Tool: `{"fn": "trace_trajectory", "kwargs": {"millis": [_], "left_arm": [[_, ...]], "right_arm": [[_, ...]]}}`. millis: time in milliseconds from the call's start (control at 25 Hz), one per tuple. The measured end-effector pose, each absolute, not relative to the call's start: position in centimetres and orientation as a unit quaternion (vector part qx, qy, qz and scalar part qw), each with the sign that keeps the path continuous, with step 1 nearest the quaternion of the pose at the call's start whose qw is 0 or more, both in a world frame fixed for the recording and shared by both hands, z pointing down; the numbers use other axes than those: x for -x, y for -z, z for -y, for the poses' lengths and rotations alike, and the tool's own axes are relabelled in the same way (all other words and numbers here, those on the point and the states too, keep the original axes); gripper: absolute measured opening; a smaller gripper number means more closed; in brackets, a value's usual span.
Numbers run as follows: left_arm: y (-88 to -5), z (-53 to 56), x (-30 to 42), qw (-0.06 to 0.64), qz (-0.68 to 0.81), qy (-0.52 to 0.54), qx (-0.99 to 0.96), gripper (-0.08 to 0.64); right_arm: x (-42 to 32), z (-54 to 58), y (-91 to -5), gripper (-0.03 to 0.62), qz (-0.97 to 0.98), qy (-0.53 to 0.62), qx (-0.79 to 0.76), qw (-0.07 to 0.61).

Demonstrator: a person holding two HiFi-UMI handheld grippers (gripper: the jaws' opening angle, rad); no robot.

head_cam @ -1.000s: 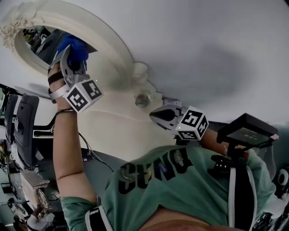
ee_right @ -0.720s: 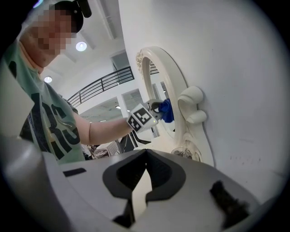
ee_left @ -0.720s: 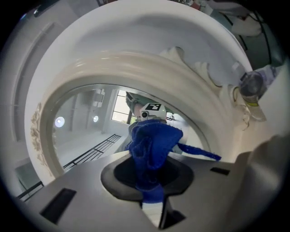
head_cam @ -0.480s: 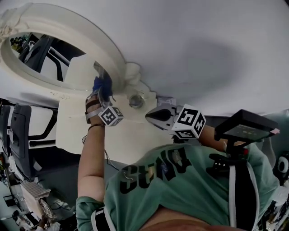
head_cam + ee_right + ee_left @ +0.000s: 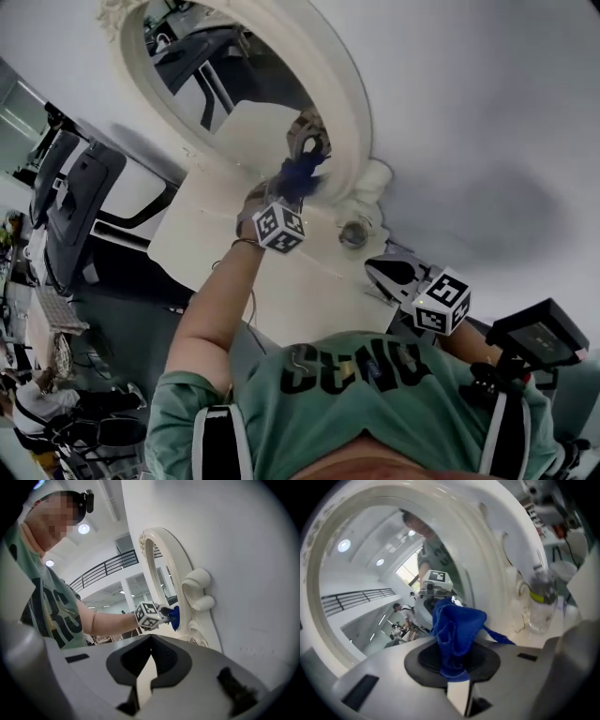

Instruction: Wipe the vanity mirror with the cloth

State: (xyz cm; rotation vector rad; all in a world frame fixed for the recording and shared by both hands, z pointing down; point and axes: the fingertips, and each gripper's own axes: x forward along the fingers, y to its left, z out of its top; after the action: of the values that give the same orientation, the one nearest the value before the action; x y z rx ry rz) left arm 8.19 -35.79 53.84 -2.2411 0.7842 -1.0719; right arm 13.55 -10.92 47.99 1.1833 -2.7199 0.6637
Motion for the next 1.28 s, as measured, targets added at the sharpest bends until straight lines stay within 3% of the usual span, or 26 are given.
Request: {"fn": "trace_trajectory", "kwargs": {"millis": [200, 480, 600, 1040, 1280], "left_arm": [[-41.7, 39.6, -5.2, 0.155, -0.363, 0.274, 0.877, 0.081], [-20.6, 40.9, -1.3, 0.197, -0.433, 0.13, 0.87, 0.081], [-15.1, 41.0, -1.9, 0.202, -0.445, 0.108, 0.866, 0.081], [-11.0, 41.7, -4.6, -0.004, -0.404, -0.022, 0.914, 0.084], [-13.2, 38.1, -8.1, 0.017, -0.357, -0.011, 0.934, 0.08]], "right_arm": [[-14.2, 11.0, -48.4, 0.012, 0.89, -0.217, -0.398, 0.045], [-14.7, 11.3, -48.0, 0.012, 0.891, -0.209, -0.402, 0.03], [-14.7, 11.4, -47.9, 0.012, 0.893, -0.206, -0.399, 0.023], [-14.4, 11.6, -48.2, 0.012, 0.893, -0.21, -0.397, 0.007], [-14.7, 11.0, -48.6, 0.012, 0.893, -0.22, -0.393, 0.01]]}}
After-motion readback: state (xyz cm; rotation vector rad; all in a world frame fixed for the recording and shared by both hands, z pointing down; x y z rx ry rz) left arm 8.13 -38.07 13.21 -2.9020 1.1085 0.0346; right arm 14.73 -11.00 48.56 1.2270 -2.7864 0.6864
